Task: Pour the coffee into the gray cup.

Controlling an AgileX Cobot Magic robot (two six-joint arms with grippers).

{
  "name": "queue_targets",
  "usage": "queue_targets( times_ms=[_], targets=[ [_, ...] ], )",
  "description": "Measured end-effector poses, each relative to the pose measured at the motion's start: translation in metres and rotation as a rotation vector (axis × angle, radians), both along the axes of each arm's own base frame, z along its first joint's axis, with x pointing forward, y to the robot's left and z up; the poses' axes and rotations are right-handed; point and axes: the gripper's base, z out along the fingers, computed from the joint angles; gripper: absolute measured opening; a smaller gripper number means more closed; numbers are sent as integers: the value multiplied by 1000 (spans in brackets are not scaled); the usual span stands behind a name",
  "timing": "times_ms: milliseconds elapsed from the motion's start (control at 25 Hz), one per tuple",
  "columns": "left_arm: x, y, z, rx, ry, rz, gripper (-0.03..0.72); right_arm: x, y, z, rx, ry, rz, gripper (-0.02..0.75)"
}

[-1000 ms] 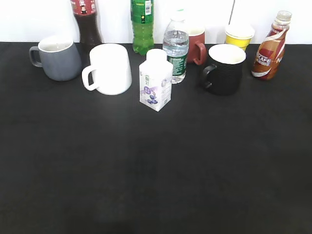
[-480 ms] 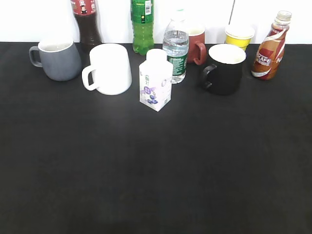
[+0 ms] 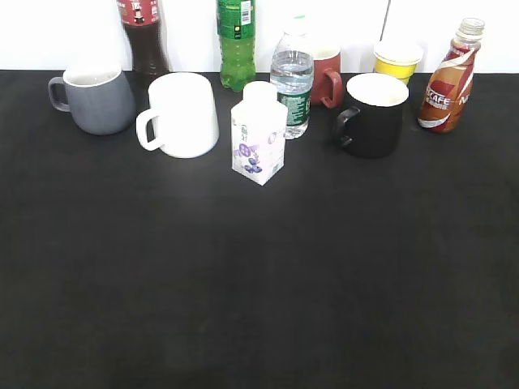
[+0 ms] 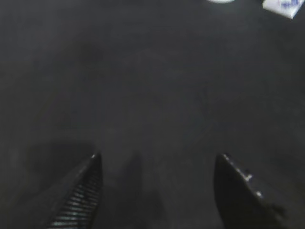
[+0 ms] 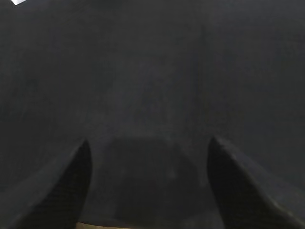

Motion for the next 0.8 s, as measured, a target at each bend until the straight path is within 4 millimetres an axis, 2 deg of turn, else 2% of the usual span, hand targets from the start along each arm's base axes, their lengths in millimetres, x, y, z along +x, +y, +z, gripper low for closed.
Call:
queue_targets(
  times_ms=[600, 680, 800],
  targets=[
    [2, 0, -3, -1, -6, 0, 552, 0, 0, 0, 0, -3, 1, 589],
    [-2, 1, -3, -6, -37, 15, 552, 0, 0, 0, 1, -3, -20, 589],
    [-15, 3, -2, -14, -118, 112, 551, -2, -2, 0, 3, -16, -147, 589]
  ],
)
